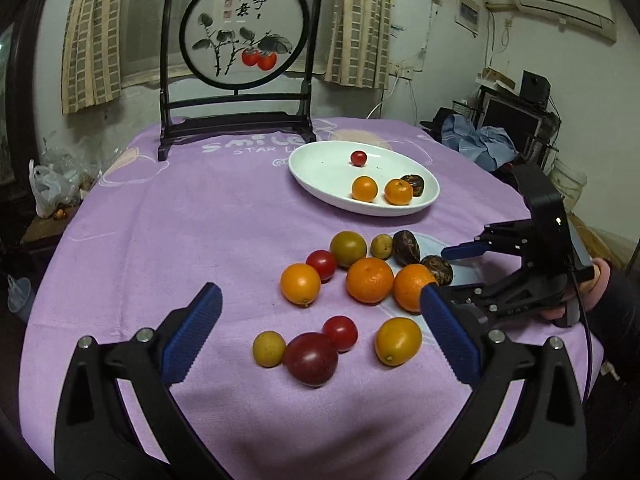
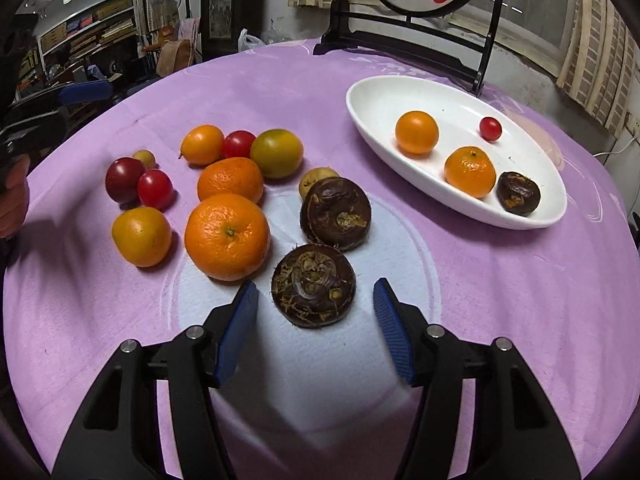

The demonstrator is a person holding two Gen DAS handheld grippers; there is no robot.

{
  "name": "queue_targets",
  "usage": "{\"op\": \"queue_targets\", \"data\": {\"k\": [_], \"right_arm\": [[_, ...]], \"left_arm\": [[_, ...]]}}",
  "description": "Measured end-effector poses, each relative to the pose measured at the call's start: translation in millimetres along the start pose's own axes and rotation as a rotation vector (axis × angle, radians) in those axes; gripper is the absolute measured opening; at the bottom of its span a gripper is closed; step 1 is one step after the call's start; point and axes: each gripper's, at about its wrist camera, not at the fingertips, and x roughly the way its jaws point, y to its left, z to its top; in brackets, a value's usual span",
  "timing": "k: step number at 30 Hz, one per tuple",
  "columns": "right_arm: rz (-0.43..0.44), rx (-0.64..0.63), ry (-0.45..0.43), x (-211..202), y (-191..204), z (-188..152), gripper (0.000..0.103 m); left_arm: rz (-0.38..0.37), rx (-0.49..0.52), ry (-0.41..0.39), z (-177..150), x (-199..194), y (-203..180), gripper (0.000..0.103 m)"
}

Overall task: Organize fruits
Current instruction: 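Grasp another dark brown fruit with the right tool while the left grasps a dark red plum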

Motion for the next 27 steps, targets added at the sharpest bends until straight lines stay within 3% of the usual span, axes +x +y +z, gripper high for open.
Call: {"op": "queue_targets", "data": {"k": [6,9,11,16,19,27], "right_arm": [[0.019,0.009,0.0,1,1,0,0.044],[0.025,0.027,-0.001,-1,-1,0,0.043],[0.03,0.055,-0.021,-7,-5,1,0.043],[0.043,0.151,-0.065,-18,-22,4,0.043],[0.036,0.164,-0.059,-17,-24,4,0.043],[0.044,0.151,-0.061,-18,-16,4,0.043]], "left_arm": [[-0.008,0.013,0.024,-7,0,1,0.1],[-0.024,0.017,0.037,-13,-2,1,0.099],[-0.037,0.026,0.052,-16,-2,1,0.095],[-0.068,0.049,0.136,-32,8,-2,0.066],[-0.057,0.048,0.183,-36,17,-2,0.058],[-0.044,0.012,0.242,-35,31,7,0.055]]}}
